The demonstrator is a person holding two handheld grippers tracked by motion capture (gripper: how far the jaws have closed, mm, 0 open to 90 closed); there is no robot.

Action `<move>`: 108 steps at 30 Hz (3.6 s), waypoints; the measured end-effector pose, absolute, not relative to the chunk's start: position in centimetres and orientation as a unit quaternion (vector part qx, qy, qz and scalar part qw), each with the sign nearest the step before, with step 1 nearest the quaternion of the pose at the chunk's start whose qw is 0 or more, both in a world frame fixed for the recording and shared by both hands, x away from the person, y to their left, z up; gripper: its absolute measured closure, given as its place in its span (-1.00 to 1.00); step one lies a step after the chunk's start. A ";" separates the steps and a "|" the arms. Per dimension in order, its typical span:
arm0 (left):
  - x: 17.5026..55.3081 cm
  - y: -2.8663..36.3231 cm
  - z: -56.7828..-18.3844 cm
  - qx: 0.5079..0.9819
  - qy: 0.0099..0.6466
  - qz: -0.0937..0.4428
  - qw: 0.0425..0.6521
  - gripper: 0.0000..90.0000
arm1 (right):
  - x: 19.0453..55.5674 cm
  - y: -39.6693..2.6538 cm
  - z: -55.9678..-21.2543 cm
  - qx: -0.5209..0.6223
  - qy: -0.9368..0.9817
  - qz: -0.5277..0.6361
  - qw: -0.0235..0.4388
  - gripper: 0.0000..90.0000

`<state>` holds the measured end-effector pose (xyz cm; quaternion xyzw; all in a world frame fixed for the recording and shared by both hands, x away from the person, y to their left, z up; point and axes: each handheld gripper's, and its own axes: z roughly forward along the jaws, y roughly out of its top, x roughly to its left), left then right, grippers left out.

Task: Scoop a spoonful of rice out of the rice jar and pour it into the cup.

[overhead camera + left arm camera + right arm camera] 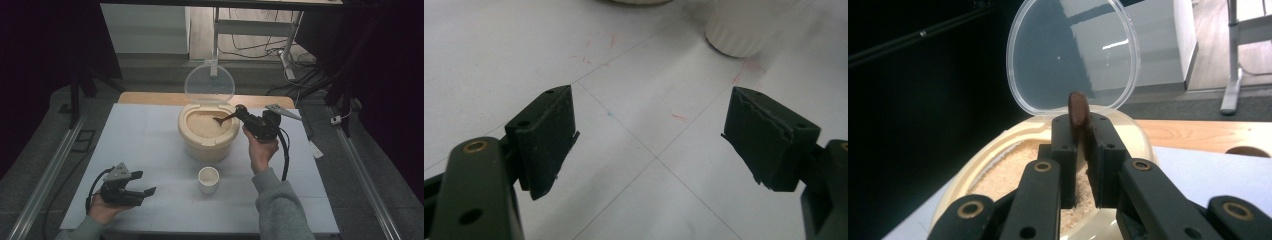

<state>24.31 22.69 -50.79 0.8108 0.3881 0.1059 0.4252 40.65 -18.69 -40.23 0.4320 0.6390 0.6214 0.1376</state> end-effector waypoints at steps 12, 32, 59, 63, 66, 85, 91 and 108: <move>24.3 22.8 -50.8 0.811 0.388 0.106 0.426 -0.54 | 41.2 -19.3 -41.0 0.474 0.601 0.639 0.080 0.82; 24.3 22.7 -50.8 0.813 0.385 0.107 0.424 -0.54 | 41.3 -20.7 -41.4 0.530 0.533 0.660 -0.007 0.85; 24.3 22.5 -50.9 0.816 0.382 0.110 0.420 -0.53 | 41.6 -22.6 -42.6 0.564 0.466 0.677 -0.079 0.85; 24.3 22.6 -50.9 0.816 0.381 0.110 0.420 -0.53 | 41.6 -22.8 -42.8 0.569 0.457 0.678 -0.088 0.85; 24.3 22.5 -50.9 0.817 0.380 0.110 0.419 -0.53 | 41.6 -23.0 -42.7 0.569 0.450 0.683 -0.092 0.85; 24.4 22.5 -50.9 0.819 0.378 0.110 0.418 -0.52 | 41.1 -23.7 -42.2 0.568 0.444 0.685 -0.102 0.85; 24.4 22.4 -51.0 0.819 0.378 0.109 0.418 -0.52 | 40.8 -24.0 -42.0 0.567 0.447 0.684 -0.102 0.85; 24.3 22.4 -51.0 0.819 0.378 0.108 0.418 -0.52 | 38.3 -25.3 -41.2 0.559 0.451 0.686 -0.117 0.85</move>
